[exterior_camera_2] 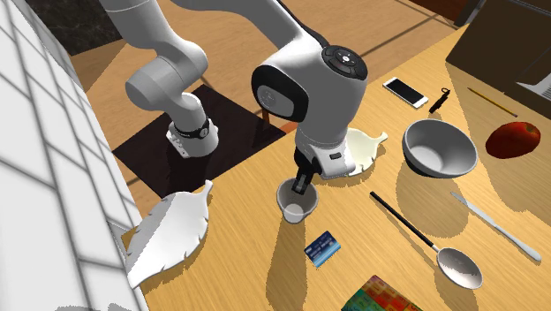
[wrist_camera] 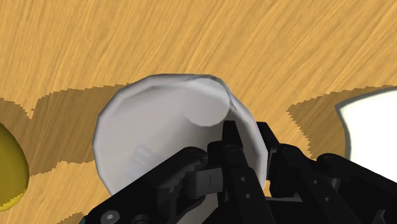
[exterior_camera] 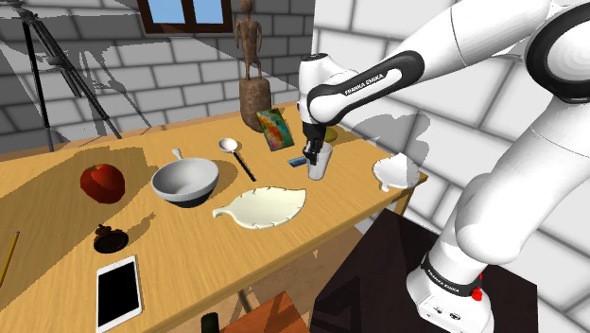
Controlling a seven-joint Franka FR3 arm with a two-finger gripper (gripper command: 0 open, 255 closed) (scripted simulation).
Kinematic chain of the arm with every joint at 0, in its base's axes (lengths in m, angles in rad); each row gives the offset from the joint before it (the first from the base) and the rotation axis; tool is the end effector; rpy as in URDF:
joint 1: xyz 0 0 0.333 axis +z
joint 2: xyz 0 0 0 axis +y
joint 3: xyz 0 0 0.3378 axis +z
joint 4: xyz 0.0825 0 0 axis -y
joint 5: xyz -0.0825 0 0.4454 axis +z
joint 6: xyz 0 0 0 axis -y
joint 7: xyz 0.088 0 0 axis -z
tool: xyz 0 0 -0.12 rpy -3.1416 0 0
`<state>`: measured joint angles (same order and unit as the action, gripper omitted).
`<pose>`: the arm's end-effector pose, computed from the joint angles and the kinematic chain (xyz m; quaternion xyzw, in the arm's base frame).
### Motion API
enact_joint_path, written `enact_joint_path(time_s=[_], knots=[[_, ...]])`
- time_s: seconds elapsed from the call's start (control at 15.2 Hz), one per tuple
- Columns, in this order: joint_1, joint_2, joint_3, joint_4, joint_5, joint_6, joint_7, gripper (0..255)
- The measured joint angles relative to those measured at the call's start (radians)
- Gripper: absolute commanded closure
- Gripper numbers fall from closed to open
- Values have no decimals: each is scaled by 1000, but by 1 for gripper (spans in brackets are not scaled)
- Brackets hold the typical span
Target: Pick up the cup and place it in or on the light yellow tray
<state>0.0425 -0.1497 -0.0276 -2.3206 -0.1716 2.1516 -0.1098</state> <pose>0.5315 -0.0010 0.3748 0.9915 0.1099 -0.0128 0.0686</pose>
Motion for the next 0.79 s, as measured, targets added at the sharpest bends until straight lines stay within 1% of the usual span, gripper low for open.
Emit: enact_joint_path(time_s=[0.26, 0.79], knots=[[0, -1, 0, 5, 1, -6, 0, 255], [2, -45, 1, 64, 9, -108, -17, 255]])
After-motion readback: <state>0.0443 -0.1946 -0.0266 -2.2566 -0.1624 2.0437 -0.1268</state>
